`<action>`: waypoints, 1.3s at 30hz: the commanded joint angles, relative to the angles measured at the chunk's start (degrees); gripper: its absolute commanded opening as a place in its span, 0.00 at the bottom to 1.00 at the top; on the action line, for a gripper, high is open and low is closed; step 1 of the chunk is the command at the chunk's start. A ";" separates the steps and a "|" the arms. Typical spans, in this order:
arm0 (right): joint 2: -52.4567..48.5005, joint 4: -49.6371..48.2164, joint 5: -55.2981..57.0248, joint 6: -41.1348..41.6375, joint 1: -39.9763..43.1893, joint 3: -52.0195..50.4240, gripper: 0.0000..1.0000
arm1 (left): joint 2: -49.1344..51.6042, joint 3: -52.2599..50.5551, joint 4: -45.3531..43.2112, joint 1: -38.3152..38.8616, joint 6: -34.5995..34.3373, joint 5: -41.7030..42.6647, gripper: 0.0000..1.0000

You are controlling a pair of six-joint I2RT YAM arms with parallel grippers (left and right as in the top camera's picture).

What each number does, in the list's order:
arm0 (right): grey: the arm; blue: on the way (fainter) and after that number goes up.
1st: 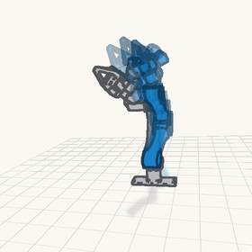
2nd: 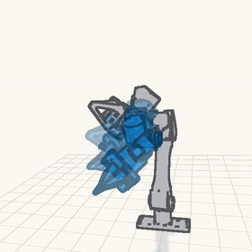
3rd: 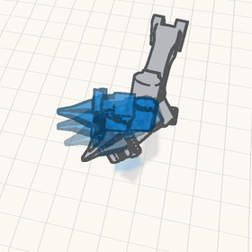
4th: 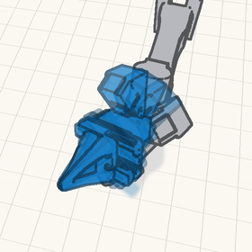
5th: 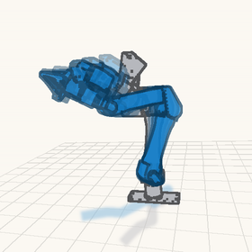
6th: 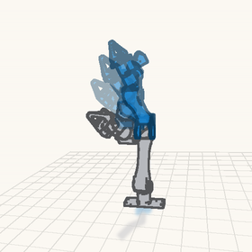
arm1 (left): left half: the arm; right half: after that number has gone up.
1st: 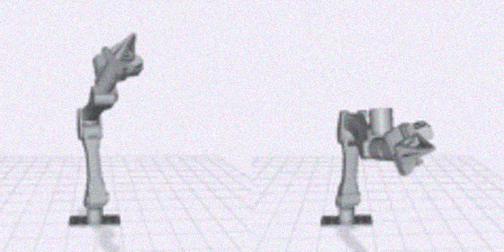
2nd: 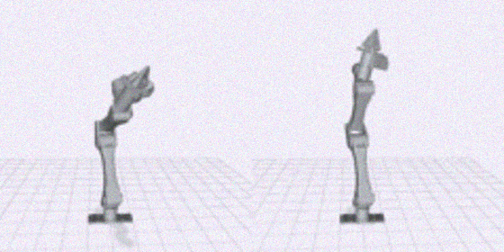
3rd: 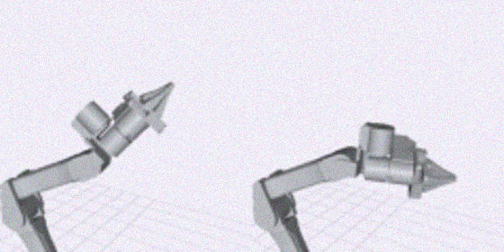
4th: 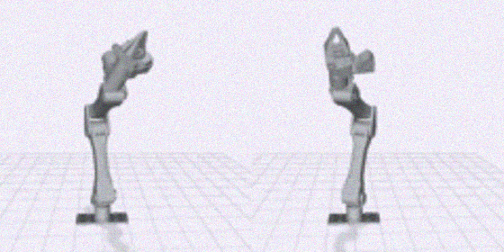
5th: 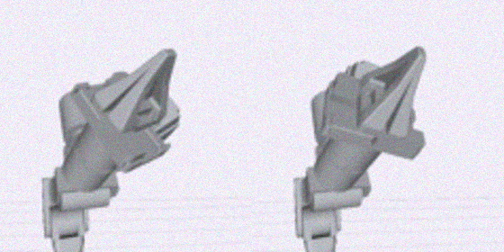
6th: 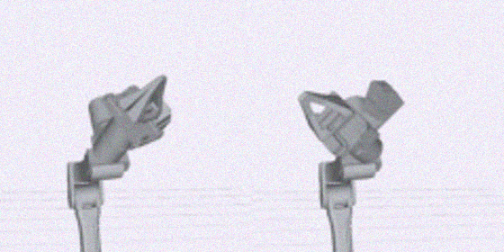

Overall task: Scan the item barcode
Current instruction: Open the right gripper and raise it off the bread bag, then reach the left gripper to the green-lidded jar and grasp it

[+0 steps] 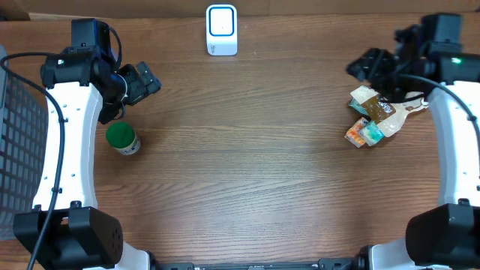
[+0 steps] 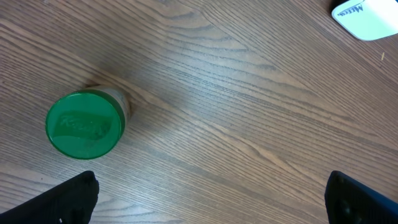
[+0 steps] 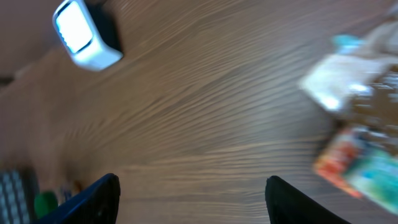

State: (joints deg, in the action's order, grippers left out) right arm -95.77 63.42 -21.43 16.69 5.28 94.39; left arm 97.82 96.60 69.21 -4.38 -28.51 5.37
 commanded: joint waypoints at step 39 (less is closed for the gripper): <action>-6.10 -1.42 -0.04 -0.72 -12.41 -0.15 0.74 | 1.99 -19.32 -13.62 -11.45 11.37 -23.80 0.04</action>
State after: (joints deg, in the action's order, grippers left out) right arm -101.60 62.30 -21.61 16.47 -6.96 94.39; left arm 98.37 80.01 57.23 -15.53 -18.85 -16.16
